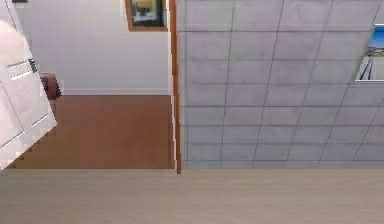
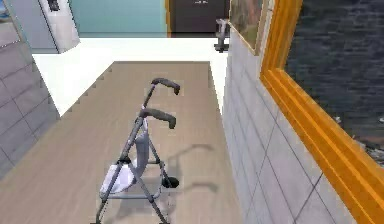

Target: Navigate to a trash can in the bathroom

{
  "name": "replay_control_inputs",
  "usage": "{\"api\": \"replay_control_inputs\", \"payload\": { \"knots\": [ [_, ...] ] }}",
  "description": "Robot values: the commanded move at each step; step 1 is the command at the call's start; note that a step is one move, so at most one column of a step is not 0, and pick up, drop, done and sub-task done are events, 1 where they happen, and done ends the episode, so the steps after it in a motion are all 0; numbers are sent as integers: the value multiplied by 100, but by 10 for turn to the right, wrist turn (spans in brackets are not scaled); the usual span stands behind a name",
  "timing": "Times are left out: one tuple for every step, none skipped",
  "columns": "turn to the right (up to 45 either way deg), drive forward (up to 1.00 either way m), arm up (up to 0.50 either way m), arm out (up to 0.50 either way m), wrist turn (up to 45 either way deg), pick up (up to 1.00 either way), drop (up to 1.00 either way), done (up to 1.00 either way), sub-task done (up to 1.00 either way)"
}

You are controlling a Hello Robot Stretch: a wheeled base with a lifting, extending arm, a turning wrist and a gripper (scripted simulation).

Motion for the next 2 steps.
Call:
{"api": "replay_control_inputs", "payload": {
  "knots": [
    [-300,0,0,0,0,0,0,0,0],
    [0,100,0,0,0,0,0,0,0]
  ]
}}
